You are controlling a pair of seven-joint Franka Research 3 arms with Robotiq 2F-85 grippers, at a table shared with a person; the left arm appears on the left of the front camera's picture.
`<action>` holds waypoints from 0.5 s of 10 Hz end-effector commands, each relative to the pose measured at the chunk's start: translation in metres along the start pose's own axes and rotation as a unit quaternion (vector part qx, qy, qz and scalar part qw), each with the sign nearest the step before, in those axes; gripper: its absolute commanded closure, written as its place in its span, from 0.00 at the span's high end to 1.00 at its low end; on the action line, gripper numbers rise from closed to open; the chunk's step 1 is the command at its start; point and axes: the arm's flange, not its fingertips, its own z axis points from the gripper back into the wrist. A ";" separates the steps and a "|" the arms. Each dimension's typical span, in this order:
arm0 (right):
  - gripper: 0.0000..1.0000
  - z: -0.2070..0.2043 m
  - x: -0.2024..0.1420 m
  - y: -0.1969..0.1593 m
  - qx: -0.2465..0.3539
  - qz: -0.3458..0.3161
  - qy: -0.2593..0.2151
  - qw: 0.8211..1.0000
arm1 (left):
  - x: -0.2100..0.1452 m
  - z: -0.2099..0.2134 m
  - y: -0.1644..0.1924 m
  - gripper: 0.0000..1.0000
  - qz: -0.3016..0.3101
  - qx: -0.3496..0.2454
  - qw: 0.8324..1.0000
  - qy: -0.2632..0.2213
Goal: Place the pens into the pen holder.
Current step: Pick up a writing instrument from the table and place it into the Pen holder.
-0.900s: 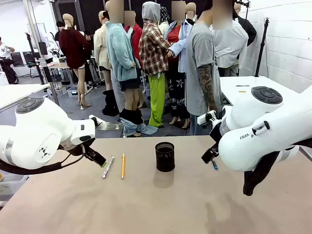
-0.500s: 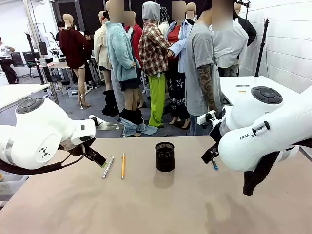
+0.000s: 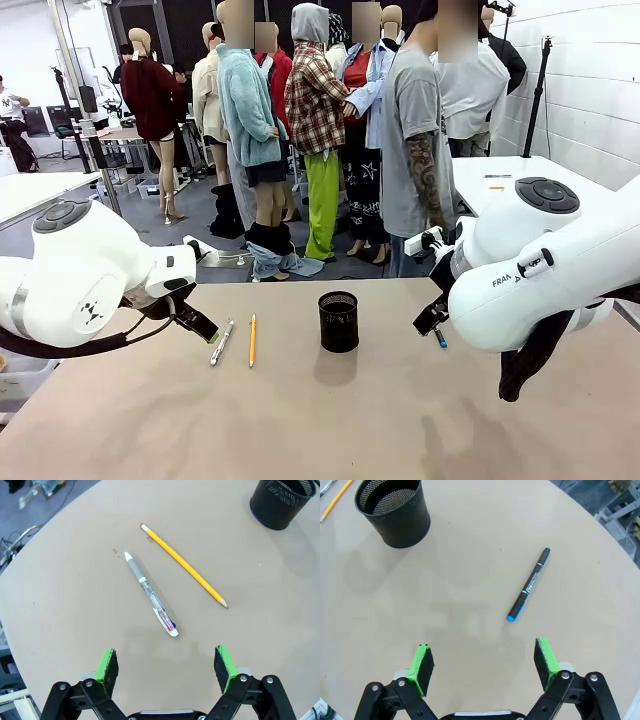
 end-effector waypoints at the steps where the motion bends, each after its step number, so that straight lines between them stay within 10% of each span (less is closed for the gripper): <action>1: 1.00 -0.002 0.005 -0.005 -0.029 0.003 0.017 0.999 | 0.000 0.000 0.001 1.00 0.002 0.000 1.000 0.000; 5: 1.00 -0.036 0.055 -0.029 -0.036 -0.019 0.073 0.996 | 0.000 0.000 0.001 1.00 0.002 0.000 1.000 0.000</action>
